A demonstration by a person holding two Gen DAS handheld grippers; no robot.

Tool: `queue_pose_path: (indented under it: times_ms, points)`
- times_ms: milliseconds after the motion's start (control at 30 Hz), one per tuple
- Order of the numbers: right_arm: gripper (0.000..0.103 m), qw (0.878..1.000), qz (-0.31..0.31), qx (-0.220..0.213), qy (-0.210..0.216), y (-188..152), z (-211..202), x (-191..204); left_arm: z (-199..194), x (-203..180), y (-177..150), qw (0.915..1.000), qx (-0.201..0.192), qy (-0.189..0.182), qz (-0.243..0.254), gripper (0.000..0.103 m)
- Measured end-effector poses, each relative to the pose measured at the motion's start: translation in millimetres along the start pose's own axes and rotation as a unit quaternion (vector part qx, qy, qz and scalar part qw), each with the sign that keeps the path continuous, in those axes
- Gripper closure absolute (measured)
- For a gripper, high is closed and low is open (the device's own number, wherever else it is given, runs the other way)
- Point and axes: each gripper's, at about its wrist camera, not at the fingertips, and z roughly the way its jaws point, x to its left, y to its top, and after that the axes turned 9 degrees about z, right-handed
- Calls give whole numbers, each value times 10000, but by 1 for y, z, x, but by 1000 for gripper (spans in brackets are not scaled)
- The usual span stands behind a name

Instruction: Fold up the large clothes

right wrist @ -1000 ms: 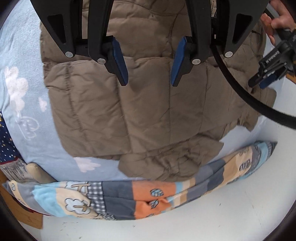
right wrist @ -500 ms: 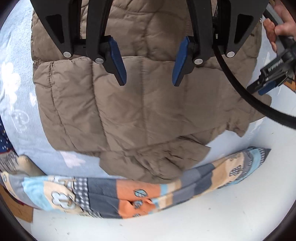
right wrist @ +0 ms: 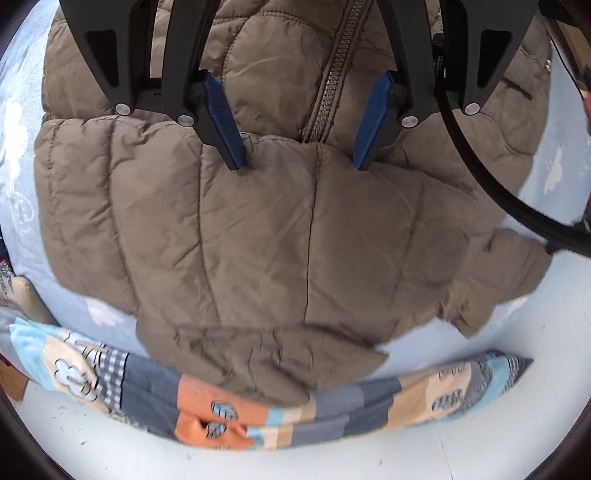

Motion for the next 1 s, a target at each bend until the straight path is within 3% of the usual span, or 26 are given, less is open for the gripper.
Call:
queue_pose_path:
  times_ms: [167, 300, 367, 433, 533, 600, 700, 867, 1000]
  points:
    - [36, 9993, 68, -209, 293, 1, -19, 4, 12, 64, -2, 9966, 197, -102, -789, 33]
    - [35, 9979, 160, -359, 512, -1, -38, 7, 18, 121, -9, 9886, 189, -263, -1468, 33]
    - [35, 9976, 174, -348, 576, -6, -43, 7, 20, 149, -13, 9809, 134, -411, -1895, 33]
    - [35, 9972, 197, -313, 645, -8, -46, 8, 22, 186, -23, 9653, 42, -690, -2518, 33]
    - [35, 9966, 149, -308, 745, -13, -52, 13, 26, 224, -36, 9449, -138, -1100, -3079, 33]
    - [35, 9965, 75, -338, 762, -17, -56, 19, 28, 241, -41, 9360, -278, -1228, -3287, 34]
    - [34, 9963, -8, -346, 791, -18, -56, 25, 35, 258, -37, 9297, -474, -1242, -3434, 35]
    - [34, 9963, -141, -359, 769, -21, -51, 34, 67, 274, -28, 9100, -665, -1532, -3795, 60]
    - [34, 9970, -211, -267, 699, -23, -41, 35, 94, 287, -22, 9003, -664, -1345, -4085, 61]
